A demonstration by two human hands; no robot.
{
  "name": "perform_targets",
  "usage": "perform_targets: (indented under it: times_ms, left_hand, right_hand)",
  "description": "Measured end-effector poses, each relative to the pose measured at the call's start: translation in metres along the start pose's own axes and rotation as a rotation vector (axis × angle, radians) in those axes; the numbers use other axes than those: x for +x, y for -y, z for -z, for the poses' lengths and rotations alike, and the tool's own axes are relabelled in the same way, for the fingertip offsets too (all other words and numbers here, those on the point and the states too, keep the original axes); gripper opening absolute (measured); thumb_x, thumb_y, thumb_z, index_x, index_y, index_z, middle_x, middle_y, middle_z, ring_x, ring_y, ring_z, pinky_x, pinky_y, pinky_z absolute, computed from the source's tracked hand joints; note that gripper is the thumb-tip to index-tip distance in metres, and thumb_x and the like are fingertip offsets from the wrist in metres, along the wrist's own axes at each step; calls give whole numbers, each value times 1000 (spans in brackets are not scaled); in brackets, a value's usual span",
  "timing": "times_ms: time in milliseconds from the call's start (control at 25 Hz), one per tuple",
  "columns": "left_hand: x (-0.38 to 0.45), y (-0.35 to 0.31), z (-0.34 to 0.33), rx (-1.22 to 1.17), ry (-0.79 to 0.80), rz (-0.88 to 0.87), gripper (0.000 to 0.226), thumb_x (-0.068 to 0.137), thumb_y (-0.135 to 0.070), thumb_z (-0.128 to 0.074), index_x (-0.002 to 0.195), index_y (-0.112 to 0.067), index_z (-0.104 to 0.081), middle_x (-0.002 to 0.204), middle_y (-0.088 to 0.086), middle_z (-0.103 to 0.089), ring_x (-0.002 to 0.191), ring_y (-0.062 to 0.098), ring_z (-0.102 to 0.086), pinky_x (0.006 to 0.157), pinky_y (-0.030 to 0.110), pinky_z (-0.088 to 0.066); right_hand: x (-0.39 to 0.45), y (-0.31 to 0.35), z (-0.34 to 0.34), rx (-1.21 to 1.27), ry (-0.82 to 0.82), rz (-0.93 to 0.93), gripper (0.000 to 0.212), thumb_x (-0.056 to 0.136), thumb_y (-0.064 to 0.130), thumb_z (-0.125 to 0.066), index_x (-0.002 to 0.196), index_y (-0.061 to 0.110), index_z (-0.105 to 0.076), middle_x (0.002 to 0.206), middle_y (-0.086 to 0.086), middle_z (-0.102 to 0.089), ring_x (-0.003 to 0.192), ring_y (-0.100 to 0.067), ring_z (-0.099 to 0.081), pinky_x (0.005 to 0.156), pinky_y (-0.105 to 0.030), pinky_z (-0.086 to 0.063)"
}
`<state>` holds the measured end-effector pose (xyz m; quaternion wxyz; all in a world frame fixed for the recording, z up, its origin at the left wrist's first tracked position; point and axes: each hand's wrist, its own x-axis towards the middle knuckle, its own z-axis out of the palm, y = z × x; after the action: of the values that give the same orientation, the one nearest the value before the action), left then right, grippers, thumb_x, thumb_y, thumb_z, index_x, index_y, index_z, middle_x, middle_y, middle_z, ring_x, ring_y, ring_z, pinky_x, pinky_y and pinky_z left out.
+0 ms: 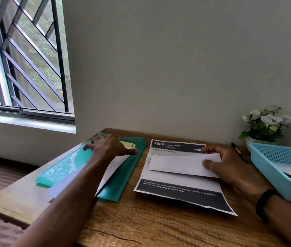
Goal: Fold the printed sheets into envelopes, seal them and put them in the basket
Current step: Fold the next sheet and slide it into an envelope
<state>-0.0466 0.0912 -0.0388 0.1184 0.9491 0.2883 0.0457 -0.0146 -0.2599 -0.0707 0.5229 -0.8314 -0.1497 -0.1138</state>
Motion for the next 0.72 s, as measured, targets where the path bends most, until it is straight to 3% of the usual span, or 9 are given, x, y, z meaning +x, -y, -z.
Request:
perform_targets:
  times_ms: [80,320,440,560,720]
  left_hand:
    - [1,1,0,21,43,-4,115,56,-90,-72,143,-18,-52,151,18,-50,137,42,-46,115,66,-33]
    - [1,-1,1,19,-73,-46,97,62,-74,-83,143,-29,-53,151,19,-48,141,42,-39,115,63,-33]
    - [-1,-1,6,-7,-120,-42,80,73,-57,-86,140,-26,-55,145,18,-52,138,39,-42,113,59,-34]
    - [-3,-3,8,-76,-275,-83,41,94,-35,-69,131,-20,-61,131,17,-61,129,38,-50,110,55,-34]
    - [-6,-10,10,-289,-553,-279,17,104,-30,-51,112,-20,-63,105,15,-73,97,38,-66,93,46,-41]
  right_hand:
    - [-1,-1,-4,-86,-43,78,33,88,4,-78,118,16,-72,112,-4,-67,79,-2,-62,53,-2,-47]
    - [-5,-2,-7,-135,-52,79,32,87,13,-78,109,33,-68,106,12,-66,57,-12,-71,61,-30,-62]
    - [-1,-7,-6,-88,-48,99,30,87,12,-79,107,31,-68,109,8,-67,64,-9,-68,59,-11,-54]
    - [2,-10,-5,-98,-47,77,26,88,8,-79,107,24,-72,115,1,-65,75,-3,-64,55,-3,-48]
    - [2,-2,0,211,-45,-13,20,93,1,-74,110,12,-73,112,-7,-68,87,-25,-72,52,-33,-64]
